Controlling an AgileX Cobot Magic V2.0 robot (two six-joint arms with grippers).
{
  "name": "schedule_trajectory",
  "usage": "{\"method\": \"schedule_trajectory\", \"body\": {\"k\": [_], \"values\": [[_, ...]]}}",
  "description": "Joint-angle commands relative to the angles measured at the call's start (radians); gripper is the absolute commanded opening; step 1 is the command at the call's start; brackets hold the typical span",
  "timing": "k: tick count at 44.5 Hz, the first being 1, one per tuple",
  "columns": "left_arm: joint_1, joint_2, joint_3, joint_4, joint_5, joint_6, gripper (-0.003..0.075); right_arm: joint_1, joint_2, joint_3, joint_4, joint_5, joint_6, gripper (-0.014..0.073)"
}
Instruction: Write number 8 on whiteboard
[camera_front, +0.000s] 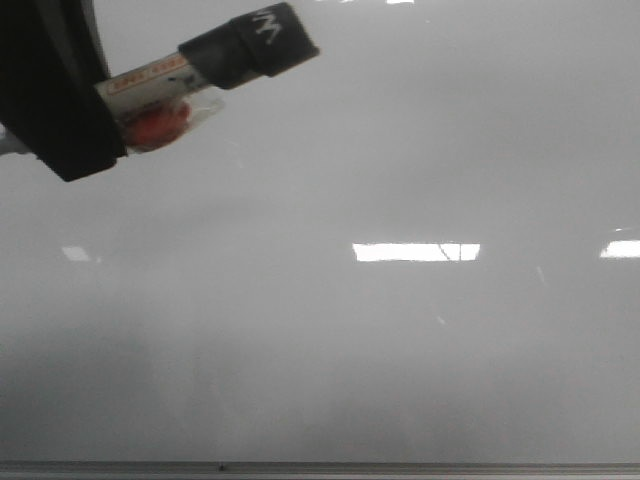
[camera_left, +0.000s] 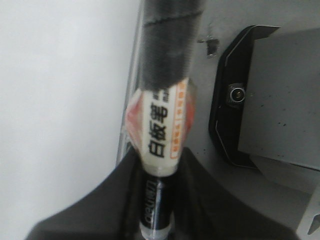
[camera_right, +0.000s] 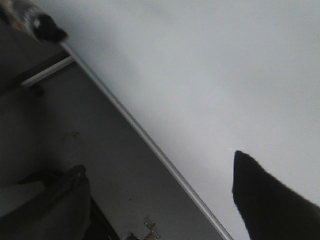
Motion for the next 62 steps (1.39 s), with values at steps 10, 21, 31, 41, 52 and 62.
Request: {"method": "schedule_trajectory", "body": {"k": [10,21,31,41,52,62], "values": [[-0.041,-0.076,-0.032,-0.187,-0.035,0.104,-0.0019,0.043,0.178,-0.192,0.423,0.089,-0.369,0.0602],[-0.041,-0.083,-0.032,-0.187,-0.047,0.104,-0.0019,0.080,0.285,-0.226,0.515,0.121,-0.432,0.0602],[-0.041,-0.083,-0.032,-0.188,-0.062,0.104,-0.0019,0.129,0.358,-0.246,0.515,0.070,-0.432,0.0570],[-0.041,-0.083,-0.032,-0.189,-0.074,0.104,-0.0019,0.129,0.389,-0.247,0.514,0.047,-0.432,0.0374],[-0.041,-0.083,-0.032,-0.189,-0.121,0.102,-0.0006,0.129,0.396,-0.247,0.514,0.046,-0.432,0.0050],[-0.041,-0.083,-0.032,-0.187,-0.143,0.051,0.0363,0.129,0.396,-0.247,0.514,0.046,-0.432,-0.0067]]}}
